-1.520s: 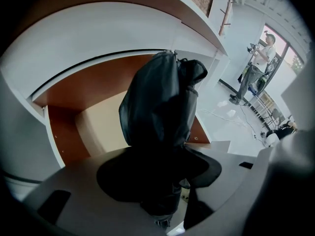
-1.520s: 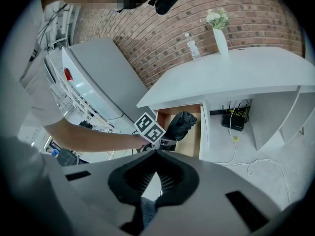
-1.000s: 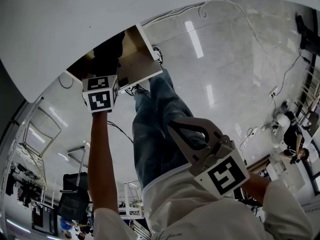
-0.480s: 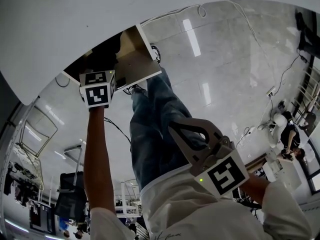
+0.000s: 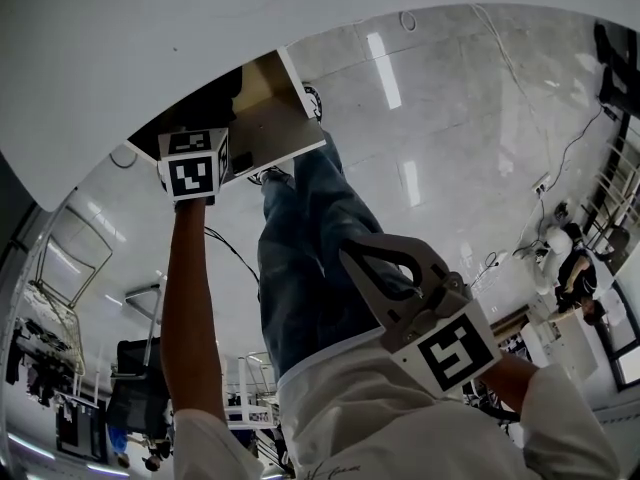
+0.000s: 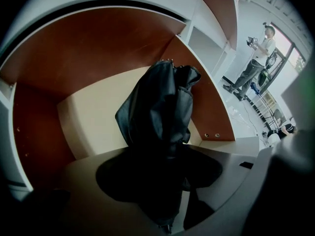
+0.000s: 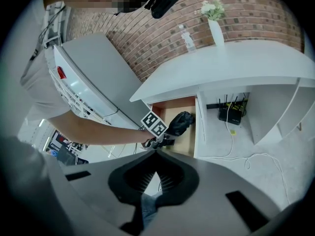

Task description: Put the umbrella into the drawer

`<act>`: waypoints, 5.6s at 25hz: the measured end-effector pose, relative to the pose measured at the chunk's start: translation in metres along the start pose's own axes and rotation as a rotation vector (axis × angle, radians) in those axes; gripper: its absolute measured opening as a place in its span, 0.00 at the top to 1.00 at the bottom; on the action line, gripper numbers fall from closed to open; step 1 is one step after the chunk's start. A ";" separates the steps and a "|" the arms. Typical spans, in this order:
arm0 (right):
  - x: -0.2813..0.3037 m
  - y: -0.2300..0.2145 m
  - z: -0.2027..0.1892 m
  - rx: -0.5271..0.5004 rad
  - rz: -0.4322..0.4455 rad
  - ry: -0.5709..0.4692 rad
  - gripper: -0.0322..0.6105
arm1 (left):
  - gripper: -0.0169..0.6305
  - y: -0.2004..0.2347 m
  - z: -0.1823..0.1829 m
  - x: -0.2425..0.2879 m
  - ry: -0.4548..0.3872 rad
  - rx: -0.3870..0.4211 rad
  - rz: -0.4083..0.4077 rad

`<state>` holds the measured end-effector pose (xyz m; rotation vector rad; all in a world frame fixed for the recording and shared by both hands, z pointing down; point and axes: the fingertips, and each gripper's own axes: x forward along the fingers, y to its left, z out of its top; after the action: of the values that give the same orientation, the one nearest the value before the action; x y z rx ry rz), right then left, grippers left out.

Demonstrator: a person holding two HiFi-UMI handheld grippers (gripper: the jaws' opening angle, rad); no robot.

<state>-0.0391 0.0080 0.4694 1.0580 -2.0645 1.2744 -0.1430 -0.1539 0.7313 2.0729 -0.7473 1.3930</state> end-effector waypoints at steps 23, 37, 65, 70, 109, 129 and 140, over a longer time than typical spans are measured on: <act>0.014 0.012 0.008 0.000 0.010 0.017 0.94 | 0.52 0.001 -0.016 0.024 0.054 0.150 0.026; 0.015 0.021 0.022 -0.032 0.003 -0.005 0.94 | 0.50 -0.012 -0.022 0.014 0.058 0.177 0.048; -0.008 0.062 0.067 -0.183 -0.029 -0.113 0.94 | 0.94 -0.029 -0.007 -0.101 -0.164 -0.058 0.054; -0.023 0.070 0.075 -0.214 -0.041 -0.136 0.94 | 0.95 -0.046 -0.006 -0.130 -0.193 -0.092 0.038; -0.121 0.147 0.087 -0.375 -0.127 -0.338 0.94 | 0.95 -0.117 -0.001 -0.384 -0.514 -0.099 0.045; -0.154 0.193 0.104 -0.435 -0.170 -0.469 0.94 | 0.95 -0.097 0.004 -0.508 -0.790 -0.156 0.067; -0.168 0.206 0.098 -0.451 -0.218 -0.499 0.94 | 0.95 -0.099 0.001 -0.549 -0.888 -0.189 0.016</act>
<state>-0.1100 0.0341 0.1964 1.4250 -2.3476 0.4243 -0.2462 -0.0012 0.2049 2.4909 -1.1685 0.3127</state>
